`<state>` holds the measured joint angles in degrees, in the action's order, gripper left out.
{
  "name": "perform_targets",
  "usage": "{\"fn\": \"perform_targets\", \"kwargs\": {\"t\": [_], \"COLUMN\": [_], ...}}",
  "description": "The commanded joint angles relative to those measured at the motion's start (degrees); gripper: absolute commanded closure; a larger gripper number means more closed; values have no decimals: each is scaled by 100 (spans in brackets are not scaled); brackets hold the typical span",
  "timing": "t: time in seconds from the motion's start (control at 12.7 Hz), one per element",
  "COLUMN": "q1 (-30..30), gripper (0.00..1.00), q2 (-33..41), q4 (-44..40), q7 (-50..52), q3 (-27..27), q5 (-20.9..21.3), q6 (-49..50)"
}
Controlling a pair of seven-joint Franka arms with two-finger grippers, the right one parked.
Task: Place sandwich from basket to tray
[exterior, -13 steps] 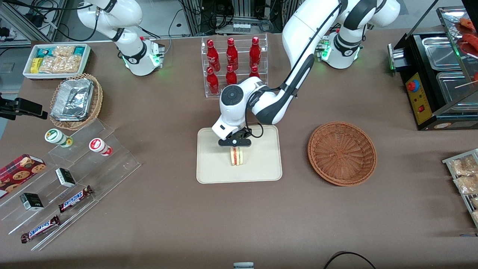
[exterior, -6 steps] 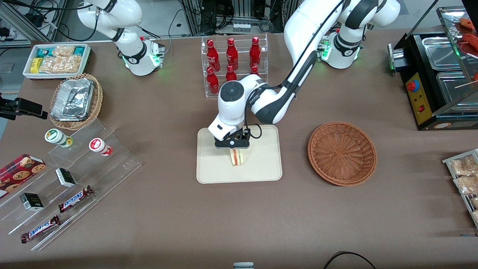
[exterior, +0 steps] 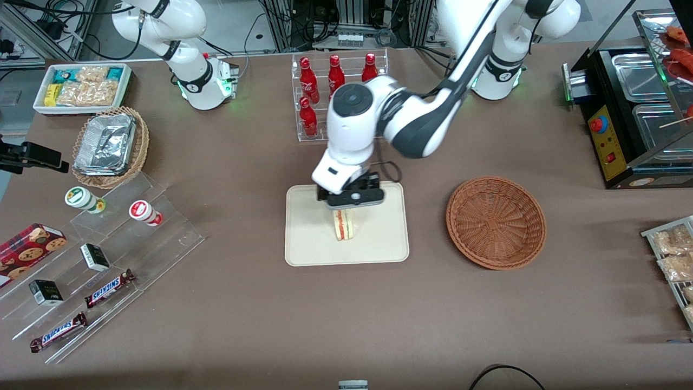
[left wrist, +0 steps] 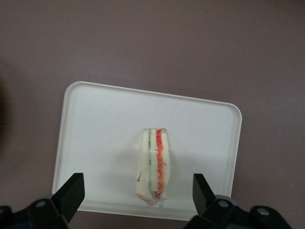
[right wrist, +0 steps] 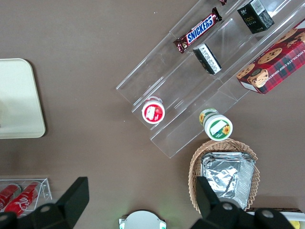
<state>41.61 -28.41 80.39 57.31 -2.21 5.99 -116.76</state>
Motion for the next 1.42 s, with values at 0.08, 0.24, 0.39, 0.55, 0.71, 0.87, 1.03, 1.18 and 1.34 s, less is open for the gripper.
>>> {"fn": "perform_targets", "kwargs": {"t": [0.08,0.24,0.39,0.55,0.71,0.87,1.03,1.18,1.34], "q1": [-539,-951,-1339,-1716,-2146,-2551,-2929,-3211,-3422], "gripper": [0,0,0,0,0,0,0,0,0], "q2": [932,1223,1478,1680,1909,2154,2462,2857,3165], "q4": [188,188,240,249,249,293,451,827,1162], "q7": [-114,-403,-921,-1536,-2238,-3160,-3961,-4550,-4886], "q3": [19,19,19,19,19,19,28,28,28], "q5": [-2,-45,-203,-300,-458,-564,-696,-705,-661], "q6": [1066,1401,1708,2095,2402,2771,3062,3089,3124]}}
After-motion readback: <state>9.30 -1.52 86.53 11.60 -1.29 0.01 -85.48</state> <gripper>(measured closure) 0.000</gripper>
